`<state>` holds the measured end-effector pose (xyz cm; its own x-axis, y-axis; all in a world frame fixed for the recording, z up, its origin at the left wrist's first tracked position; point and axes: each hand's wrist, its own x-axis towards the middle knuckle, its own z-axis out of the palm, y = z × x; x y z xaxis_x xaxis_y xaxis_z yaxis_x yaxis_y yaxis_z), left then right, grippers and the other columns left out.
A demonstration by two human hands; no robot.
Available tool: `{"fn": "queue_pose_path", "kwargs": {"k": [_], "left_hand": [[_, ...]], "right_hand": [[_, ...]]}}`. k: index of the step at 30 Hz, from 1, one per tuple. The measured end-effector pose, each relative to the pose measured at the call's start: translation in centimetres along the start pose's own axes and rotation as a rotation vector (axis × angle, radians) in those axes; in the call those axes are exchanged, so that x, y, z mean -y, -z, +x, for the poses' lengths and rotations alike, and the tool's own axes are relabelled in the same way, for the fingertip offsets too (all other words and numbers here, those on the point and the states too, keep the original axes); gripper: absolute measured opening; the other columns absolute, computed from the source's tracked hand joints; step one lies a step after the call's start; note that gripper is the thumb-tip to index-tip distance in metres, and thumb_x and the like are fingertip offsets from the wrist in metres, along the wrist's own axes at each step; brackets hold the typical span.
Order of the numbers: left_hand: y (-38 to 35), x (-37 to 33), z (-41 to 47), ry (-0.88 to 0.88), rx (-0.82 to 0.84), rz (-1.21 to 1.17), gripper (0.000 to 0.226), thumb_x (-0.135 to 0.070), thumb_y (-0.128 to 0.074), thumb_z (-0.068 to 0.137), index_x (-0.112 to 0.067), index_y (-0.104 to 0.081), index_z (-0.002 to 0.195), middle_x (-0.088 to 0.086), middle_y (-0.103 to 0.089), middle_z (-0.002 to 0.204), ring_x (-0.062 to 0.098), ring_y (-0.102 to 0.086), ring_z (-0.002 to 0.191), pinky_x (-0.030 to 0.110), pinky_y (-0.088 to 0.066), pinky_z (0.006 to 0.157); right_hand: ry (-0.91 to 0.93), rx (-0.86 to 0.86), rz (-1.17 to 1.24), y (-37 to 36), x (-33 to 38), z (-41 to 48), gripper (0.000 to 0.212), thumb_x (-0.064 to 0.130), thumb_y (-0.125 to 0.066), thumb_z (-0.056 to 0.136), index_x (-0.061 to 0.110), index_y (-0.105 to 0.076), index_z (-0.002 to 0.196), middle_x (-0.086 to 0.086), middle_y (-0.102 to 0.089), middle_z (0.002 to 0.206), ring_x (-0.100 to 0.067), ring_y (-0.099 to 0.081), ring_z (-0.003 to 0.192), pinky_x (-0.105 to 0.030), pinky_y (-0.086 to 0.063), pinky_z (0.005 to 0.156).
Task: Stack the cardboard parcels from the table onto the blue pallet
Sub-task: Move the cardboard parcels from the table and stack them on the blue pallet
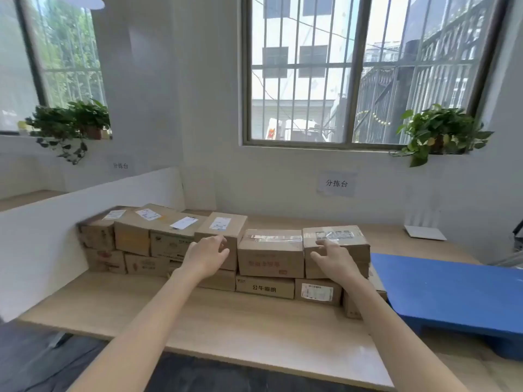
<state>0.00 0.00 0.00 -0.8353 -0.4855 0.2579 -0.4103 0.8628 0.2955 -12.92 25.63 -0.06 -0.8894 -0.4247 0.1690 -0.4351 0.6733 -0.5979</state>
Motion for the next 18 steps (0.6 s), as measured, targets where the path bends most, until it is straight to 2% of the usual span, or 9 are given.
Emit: {"fn": "queue_pose_path", "kwargs": {"k": [6,10,14,18], "left_hand": [[0.9,5.6,0.9,0.056,-0.047,0.081,0.041,-0.035,-0.044,0.098,-0.020,-0.048,0.136,0.000,-0.060,0.128,0.019,-0.056,0.117,0.041,-0.036,0.103],[1.9,11.5,2.1,0.132,-0.056,0.155,0.044,-0.034,-0.042,0.098,-0.018,-0.045,0.139,0.004,-0.058,0.132,0.022,-0.052,0.122,0.042,-0.035,0.105],[2.2,18.8,4.8,0.192,-0.079,0.152,0.045,-0.034,-0.044,0.098,-0.018,-0.046,0.139,0.003,-0.055,0.137,0.021,-0.049,0.125,0.042,-0.034,0.106],[2.6,27.6,8.9,0.241,-0.052,0.148,0.046,-0.034,-0.046,0.097,-0.018,-0.044,0.140,0.004,-0.050,0.141,0.021,-0.043,0.132,0.044,-0.030,0.112]], "right_hand": [[0.097,0.051,-0.013,-4.9,4.9,3.4,0.049,0.033,-0.048,0.095,0.019,-0.042,0.142,-0.008,-0.059,0.130,-0.026,-0.057,0.114,-0.043,-0.047,0.096],[0.203,0.117,-0.067,-9.7,9.2,6.1,0.052,0.033,-0.047,0.096,0.018,-0.037,0.145,-0.007,-0.048,0.143,-0.027,-0.046,0.128,-0.040,-0.040,0.100],[0.262,0.159,-0.026,-15.5,14.2,9.5,0.057,0.035,-0.049,0.096,0.018,-0.033,0.148,-0.005,-0.037,0.151,-0.024,-0.032,0.139,-0.042,-0.030,0.112],[0.293,0.185,-0.058,-22.2,20.5,13.7,0.058,0.039,-0.048,0.096,0.019,-0.031,0.149,-0.004,-0.034,0.152,-0.025,-0.033,0.139,-0.044,-0.023,0.113]]}}
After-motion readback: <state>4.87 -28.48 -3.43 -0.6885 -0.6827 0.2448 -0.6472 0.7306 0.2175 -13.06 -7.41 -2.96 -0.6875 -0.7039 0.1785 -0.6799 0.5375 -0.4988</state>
